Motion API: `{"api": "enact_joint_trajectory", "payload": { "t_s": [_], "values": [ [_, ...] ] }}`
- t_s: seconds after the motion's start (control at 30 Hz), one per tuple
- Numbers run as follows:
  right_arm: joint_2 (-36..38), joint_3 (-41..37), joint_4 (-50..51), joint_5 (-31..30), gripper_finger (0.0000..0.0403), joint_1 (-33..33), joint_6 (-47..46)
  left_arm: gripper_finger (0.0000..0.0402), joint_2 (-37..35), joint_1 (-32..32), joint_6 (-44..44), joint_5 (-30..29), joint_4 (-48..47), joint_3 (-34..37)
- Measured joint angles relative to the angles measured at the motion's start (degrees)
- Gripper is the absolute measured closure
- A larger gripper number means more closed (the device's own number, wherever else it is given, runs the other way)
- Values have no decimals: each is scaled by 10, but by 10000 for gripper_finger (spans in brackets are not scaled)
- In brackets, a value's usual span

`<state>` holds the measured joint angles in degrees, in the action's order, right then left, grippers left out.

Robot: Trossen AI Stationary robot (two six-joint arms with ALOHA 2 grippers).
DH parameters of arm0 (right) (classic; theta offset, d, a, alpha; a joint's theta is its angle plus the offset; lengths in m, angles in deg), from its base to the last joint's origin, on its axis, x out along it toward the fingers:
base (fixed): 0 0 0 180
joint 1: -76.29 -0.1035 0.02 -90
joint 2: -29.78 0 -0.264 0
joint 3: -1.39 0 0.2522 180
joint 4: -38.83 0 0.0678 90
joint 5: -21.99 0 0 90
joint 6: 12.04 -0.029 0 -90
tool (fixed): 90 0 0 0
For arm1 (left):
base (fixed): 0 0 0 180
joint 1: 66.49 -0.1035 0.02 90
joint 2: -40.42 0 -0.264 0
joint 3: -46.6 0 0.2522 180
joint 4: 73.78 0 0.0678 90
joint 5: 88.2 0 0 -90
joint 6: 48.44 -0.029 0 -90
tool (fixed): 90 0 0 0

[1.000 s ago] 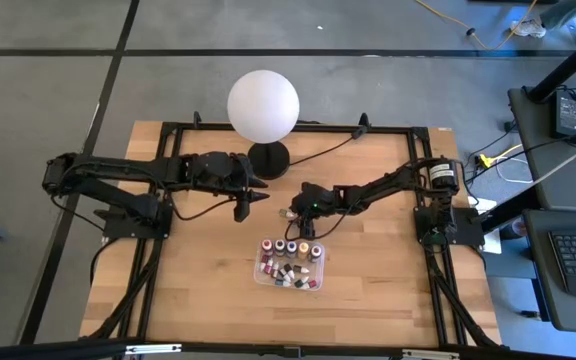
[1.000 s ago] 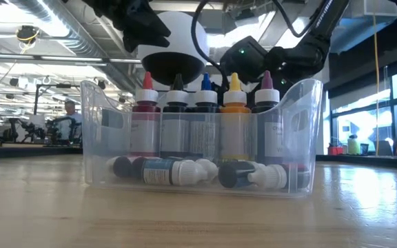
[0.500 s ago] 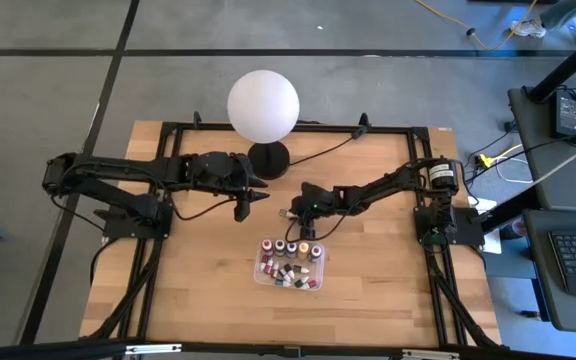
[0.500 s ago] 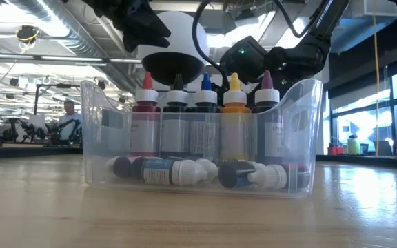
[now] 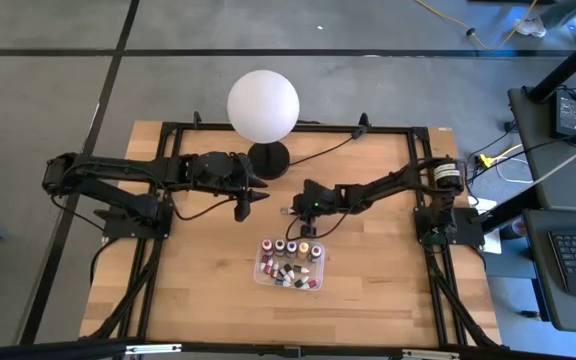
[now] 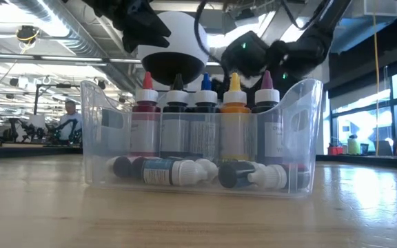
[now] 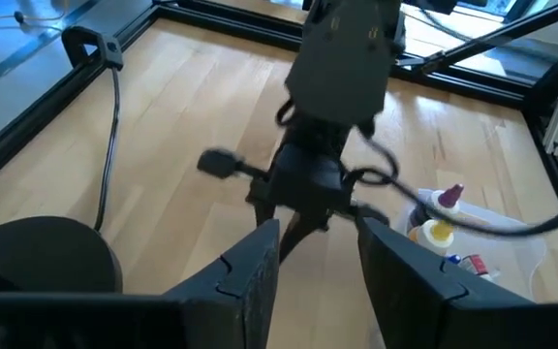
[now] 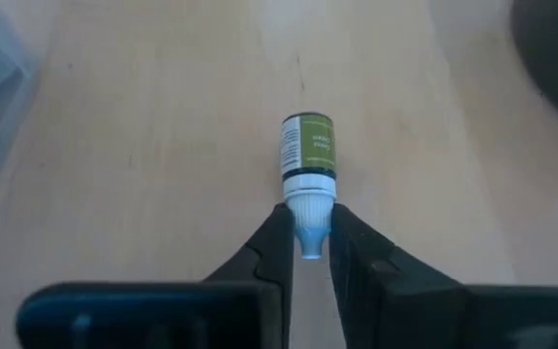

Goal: Pick & Place food coloring
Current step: Put the small green food coloring bottle into the transparent bin

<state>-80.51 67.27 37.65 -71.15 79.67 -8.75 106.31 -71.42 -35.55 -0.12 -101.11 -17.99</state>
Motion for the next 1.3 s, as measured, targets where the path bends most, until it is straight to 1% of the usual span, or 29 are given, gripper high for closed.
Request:
{"api": "enact_joint_trajectory", "payload": {
  "t_s": [0.1, 0.2, 0.27, 0.33, 0.4, 0.53, 0.6, 0.67, 0.8, 0.9, 0.97, 1.07, 1.13, 1.2, 1.3],
  "values": [
    [39, 9, 52, -15, 351, 1, 0, 264, 0, 0, 0, 0, 0, 0],
    [94, 32, 137, -47, 351, 2, 3, 265, 0, -1, -3, 0, 0, 0],
    [134, 57, 204, -63, 351, 2, 4, 264, 0, -1, -13, 0, 1, 0],
    [173, 90, 273, -64, 351, 2, 4, 263, 0, -1, -29, -1, 1, 0],
    [206, 130, 372, -65, 351, -6, -9, 262, 0, -1, -41, -1, 1, 0],
    [246, 221, 578, -64, 351, -46, -60, 265, 0, -1, -63, -1, 1, 0],
    [250, 266, 649, -64, 351, -79, -80, 266, 0, -1, -81, 0, 1, 0],
    [250, 297, 689, -62, 351, -115, -107, 267, 0, -1, -101, -1, 1, 0],
    [246, 310, 713, -62, 351, -185, -152, 265, 0, -1, -133, -11, 0, 0],
    [234, 307, 698, -63, 351, -236, -170, 263, 0, -1, -153, -17, 1, 0],
    [210, 305, 684, -62, 351, -263, -181, 263, 0, -1, -158, -17, 0, 0],
    [171, 304, 637, -62, 351, -285, -180, 265, 0, -1, -158, -17, 0, 0],
    [150, 304, 609, -63, 348, -286, -178, 267, 0, -1, -158, -16, -1, 0],
    [134, 304, 596, -63, 343, -286, -176, 267, 0, -1, -157, -16, -5, 0],
    [118, 304, 603, -58, 344, -287, -181, 265, 0, -1, -157, -16, -15, 0]
  ]
}}
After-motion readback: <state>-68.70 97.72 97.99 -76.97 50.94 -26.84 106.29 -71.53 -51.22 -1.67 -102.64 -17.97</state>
